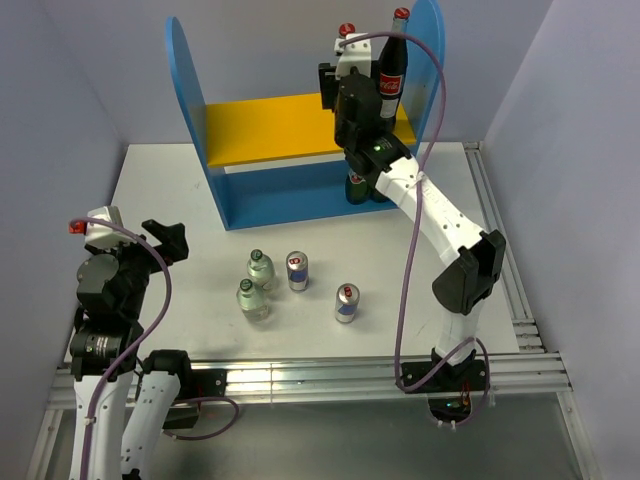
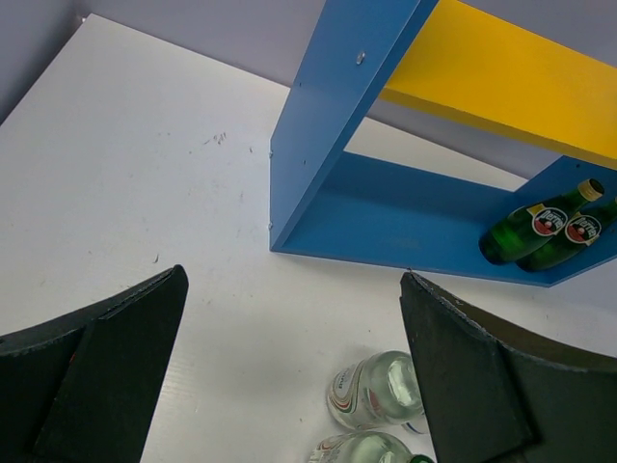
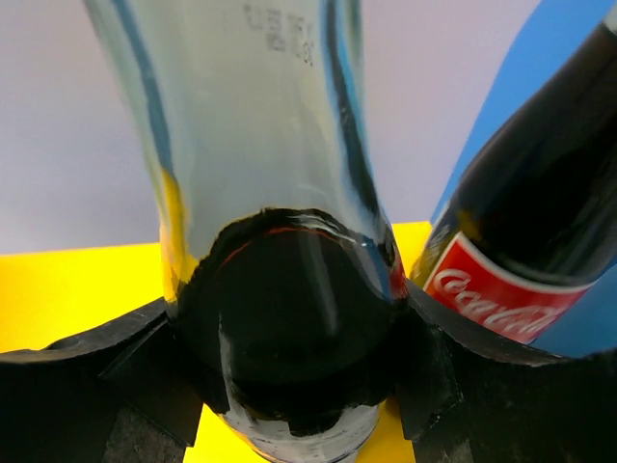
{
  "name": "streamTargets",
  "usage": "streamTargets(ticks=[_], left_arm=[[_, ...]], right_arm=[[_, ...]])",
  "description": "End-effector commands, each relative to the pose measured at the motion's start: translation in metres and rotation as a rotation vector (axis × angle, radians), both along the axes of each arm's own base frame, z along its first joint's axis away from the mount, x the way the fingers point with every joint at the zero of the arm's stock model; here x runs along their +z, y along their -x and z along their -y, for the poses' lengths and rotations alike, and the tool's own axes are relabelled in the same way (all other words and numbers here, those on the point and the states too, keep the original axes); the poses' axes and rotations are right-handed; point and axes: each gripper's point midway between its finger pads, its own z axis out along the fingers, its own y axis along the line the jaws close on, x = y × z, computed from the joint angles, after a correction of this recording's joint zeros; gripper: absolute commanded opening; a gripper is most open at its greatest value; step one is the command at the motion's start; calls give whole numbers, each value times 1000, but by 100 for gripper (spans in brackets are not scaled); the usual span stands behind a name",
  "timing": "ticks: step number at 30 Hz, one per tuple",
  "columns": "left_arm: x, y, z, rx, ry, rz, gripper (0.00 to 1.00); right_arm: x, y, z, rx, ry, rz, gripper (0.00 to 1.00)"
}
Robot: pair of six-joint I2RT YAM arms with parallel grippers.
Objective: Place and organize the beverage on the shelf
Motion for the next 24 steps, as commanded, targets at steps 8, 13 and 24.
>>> streamTargets(ticks=[8, 13, 24], left_arm=[[9, -2, 1, -17, -15, 30, 99], [10, -2, 1, -17, -16, 33, 99], [7, -3, 2, -25, -17, 27, 99]], right_arm=[[97, -5, 44, -22, -190, 278, 0], [92, -11, 52, -36, -186, 277, 0], [74, -20, 62, -68, -183, 259, 6]])
